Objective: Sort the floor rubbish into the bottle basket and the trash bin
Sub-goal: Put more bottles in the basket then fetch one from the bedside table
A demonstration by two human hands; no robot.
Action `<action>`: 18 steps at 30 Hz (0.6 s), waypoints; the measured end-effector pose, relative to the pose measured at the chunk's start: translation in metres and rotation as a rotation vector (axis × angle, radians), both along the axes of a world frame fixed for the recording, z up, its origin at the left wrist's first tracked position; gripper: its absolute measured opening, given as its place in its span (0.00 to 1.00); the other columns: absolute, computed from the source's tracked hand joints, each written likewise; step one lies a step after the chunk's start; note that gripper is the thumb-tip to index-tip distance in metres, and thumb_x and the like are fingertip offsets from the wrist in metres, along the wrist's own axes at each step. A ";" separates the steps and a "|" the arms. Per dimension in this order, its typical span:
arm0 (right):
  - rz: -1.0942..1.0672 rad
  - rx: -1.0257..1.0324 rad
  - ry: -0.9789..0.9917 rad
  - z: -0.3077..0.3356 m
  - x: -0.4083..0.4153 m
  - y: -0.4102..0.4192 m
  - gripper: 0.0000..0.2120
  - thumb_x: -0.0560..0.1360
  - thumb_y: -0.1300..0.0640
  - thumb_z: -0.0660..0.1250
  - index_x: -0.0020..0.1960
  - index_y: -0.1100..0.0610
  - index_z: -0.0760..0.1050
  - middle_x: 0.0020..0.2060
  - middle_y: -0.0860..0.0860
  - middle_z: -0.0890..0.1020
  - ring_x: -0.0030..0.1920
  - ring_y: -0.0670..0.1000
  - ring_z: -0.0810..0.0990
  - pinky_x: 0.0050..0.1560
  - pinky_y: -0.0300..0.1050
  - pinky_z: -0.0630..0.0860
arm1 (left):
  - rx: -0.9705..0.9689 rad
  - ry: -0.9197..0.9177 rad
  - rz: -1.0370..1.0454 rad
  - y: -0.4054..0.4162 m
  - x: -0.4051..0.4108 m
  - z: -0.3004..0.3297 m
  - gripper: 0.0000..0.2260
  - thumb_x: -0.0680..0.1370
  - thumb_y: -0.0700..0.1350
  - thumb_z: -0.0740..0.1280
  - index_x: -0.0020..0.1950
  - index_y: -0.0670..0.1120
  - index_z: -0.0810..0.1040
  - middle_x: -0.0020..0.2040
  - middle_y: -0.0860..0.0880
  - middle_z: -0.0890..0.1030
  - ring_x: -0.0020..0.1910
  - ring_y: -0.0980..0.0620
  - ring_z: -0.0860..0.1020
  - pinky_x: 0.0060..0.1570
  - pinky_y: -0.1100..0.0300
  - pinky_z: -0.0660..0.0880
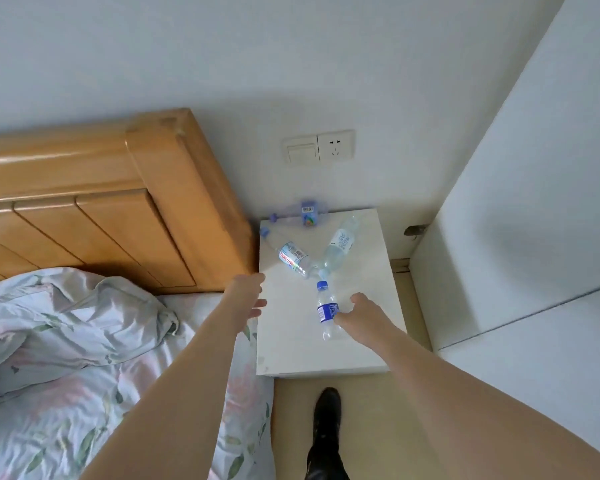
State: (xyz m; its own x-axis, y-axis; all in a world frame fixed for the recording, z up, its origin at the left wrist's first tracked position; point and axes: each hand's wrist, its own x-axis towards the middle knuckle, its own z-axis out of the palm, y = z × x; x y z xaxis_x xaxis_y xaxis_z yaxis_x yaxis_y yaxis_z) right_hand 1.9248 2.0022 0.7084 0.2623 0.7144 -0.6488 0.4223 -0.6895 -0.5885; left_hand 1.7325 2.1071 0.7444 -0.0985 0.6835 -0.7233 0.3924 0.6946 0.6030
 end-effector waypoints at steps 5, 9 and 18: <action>-0.039 -0.168 -0.061 -0.103 -0.005 0.095 0.13 0.72 0.53 0.65 0.51 0.58 0.66 0.42 0.50 0.75 0.37 0.49 0.75 0.36 0.43 0.70 | -0.154 -0.042 0.073 0.119 0.027 -0.122 0.14 0.79 0.52 0.65 0.60 0.45 0.72 0.53 0.48 0.75 0.44 0.50 0.78 0.50 0.51 0.76; 0.009 -0.310 -0.147 -0.171 -0.006 0.128 0.27 0.70 0.46 0.68 0.61 0.56 0.61 0.52 0.52 0.75 0.52 0.56 0.77 0.50 0.48 0.75 | -0.229 0.007 0.117 0.177 0.055 -0.190 0.24 0.73 0.62 0.68 0.60 0.47 0.70 0.50 0.49 0.75 0.52 0.45 0.78 0.52 0.47 0.78; 0.020 -0.295 -0.044 -0.217 -0.005 0.135 0.24 0.66 0.52 0.68 0.57 0.52 0.63 0.51 0.49 0.72 0.48 0.55 0.79 0.45 0.48 0.78 | -0.209 0.012 0.241 0.198 0.089 -0.262 0.31 0.60 0.56 0.72 0.58 0.48 0.64 0.49 0.45 0.80 0.44 0.44 0.81 0.47 0.45 0.81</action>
